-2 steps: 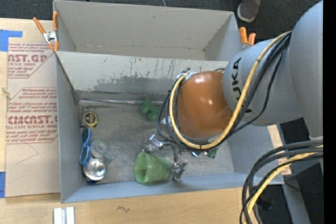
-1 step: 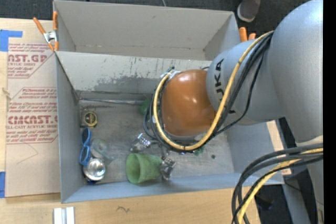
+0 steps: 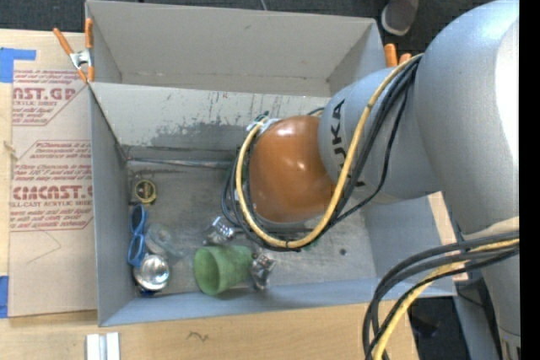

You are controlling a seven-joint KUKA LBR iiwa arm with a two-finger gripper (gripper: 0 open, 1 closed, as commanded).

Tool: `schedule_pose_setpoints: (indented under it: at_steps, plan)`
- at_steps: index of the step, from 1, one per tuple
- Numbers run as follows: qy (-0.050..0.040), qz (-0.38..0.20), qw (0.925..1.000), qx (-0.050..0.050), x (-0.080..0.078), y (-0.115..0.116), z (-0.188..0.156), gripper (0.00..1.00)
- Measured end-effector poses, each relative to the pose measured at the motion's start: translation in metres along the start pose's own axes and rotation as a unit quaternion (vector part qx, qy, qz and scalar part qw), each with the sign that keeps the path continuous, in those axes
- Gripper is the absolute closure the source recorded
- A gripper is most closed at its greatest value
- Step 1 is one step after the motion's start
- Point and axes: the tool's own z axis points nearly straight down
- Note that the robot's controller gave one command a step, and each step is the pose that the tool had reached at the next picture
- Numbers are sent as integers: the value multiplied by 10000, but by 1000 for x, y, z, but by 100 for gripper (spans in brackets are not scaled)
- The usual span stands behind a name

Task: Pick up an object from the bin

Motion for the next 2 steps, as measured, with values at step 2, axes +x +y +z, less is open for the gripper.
schedule_pose_setpoints:
  at_steps: [2]
  plan:
    - [-29,-245,9997,-2,-18,11,-155,100]
